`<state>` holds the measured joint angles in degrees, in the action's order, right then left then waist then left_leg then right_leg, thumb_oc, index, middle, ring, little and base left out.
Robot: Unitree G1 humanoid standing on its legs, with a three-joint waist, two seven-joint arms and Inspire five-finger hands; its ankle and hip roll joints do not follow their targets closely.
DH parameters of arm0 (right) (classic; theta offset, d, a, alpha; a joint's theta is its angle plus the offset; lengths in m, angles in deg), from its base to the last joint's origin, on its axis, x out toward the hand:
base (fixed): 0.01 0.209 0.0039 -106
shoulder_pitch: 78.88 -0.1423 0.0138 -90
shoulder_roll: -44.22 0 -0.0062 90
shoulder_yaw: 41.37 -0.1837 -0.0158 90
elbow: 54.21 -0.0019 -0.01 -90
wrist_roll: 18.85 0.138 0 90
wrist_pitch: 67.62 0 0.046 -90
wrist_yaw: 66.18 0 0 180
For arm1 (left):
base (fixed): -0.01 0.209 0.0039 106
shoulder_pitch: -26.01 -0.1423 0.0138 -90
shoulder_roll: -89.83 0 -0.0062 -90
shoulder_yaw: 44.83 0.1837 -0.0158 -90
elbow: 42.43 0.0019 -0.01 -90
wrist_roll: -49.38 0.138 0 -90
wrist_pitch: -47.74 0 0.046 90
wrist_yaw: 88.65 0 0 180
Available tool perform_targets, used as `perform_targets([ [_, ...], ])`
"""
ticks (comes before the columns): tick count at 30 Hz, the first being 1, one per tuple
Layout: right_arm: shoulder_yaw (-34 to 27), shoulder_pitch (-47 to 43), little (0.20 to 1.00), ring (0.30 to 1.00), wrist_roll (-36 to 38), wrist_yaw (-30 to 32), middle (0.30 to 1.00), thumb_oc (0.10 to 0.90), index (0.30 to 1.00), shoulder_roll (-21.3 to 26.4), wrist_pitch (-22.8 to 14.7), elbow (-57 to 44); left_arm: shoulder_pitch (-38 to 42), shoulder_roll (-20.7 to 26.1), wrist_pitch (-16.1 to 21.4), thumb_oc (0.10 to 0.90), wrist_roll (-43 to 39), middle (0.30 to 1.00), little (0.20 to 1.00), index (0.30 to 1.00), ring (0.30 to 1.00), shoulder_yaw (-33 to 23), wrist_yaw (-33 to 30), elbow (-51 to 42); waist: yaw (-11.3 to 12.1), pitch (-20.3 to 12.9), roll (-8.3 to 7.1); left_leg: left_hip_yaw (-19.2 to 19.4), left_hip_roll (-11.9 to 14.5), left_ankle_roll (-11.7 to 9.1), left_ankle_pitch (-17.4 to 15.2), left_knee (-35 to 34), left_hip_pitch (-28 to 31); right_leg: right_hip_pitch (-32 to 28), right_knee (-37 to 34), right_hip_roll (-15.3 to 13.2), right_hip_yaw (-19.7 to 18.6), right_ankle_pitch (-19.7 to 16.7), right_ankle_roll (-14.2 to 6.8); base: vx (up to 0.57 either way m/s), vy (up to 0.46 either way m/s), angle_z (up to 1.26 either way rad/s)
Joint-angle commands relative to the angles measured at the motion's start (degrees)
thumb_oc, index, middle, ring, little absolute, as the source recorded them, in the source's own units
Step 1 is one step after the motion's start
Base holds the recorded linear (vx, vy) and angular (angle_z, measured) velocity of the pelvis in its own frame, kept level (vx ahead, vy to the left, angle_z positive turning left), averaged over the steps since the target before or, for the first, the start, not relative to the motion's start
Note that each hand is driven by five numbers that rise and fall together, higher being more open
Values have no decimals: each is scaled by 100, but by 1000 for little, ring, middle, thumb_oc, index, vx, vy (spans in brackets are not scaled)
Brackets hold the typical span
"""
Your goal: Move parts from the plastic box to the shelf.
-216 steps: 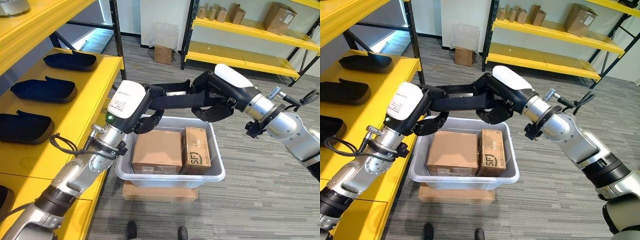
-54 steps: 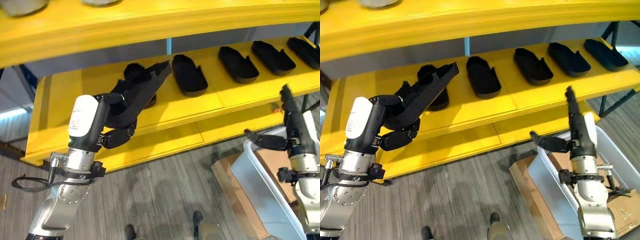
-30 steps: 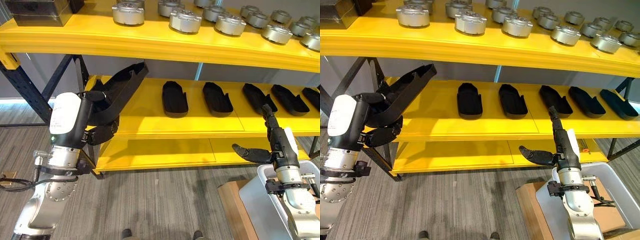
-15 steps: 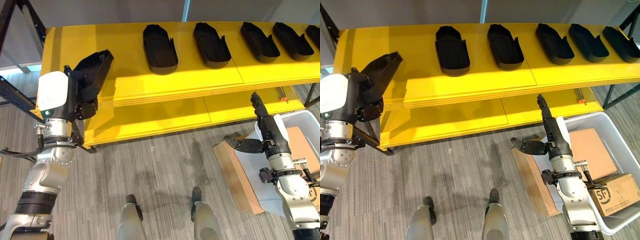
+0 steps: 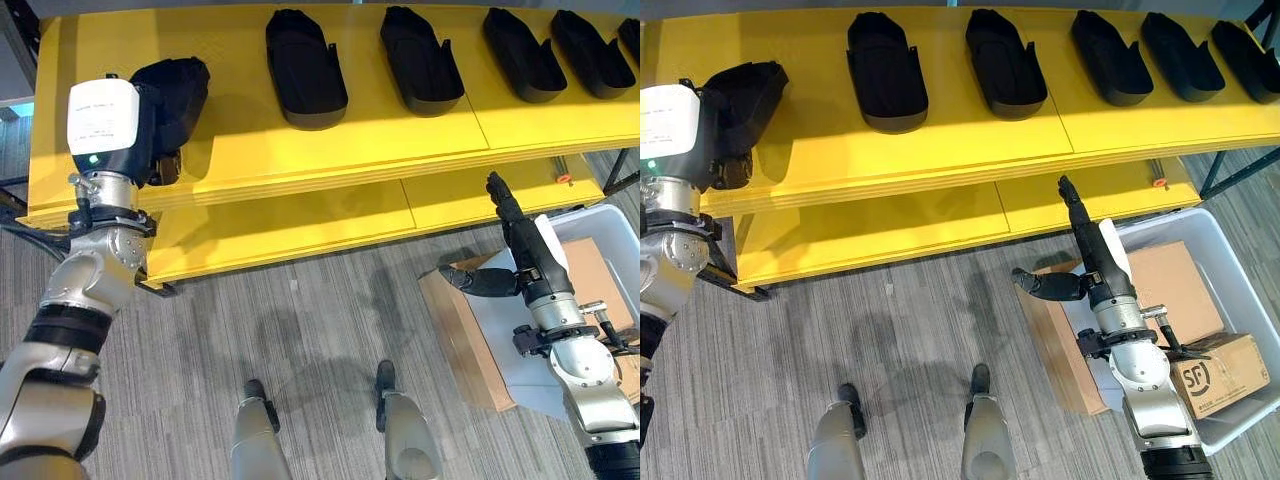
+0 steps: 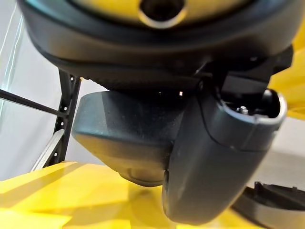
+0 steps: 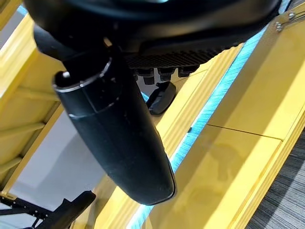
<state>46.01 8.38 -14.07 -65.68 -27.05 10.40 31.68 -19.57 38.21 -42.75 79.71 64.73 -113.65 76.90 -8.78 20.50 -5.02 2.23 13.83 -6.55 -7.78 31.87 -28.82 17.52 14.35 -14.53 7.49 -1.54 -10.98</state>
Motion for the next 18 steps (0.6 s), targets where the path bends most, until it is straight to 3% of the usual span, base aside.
perform_targets([
  [1,-262,-347,1000,1000,353,97,1000,900,1000,353,-481,-287,833,470,40,400,314,300,300,300,300,-262,-574,-416,40,-613,-46,-123,-12,117,-186,-195,374,-282,228,-139,11,488,-41,28,-1,10],
  [10,-49,-601,1000,1000,322,41,1000,900,1000,514,-435,-277,1409,648,-83,400,381,300,300,300,300,223,-496,-197,159,-642,-148,-306,-55,121,-202,-157,286,-468,210,-142,216,503,-70,17,0,13],
  [12,96,-800,1000,1000,339,27,1000,900,1000,592,-448,-314,1884,759,-131,400,436,300,300,300,300,658,-474,-11,181,-672,-166,-392,-96,122,-200,-152,217,-511,203,-146,302,516,-75,37,6,25],
  [18,182,-896,1000,1000,322,-5,1000,900,1000,643,-447,-438,2269,937,-207,400,433,300,300,300,300,1036,-417,205,215,-725,-213,-452,-123,133,-217,-92,112,-553,127,-143,396,496,-94,36,16,14],
])
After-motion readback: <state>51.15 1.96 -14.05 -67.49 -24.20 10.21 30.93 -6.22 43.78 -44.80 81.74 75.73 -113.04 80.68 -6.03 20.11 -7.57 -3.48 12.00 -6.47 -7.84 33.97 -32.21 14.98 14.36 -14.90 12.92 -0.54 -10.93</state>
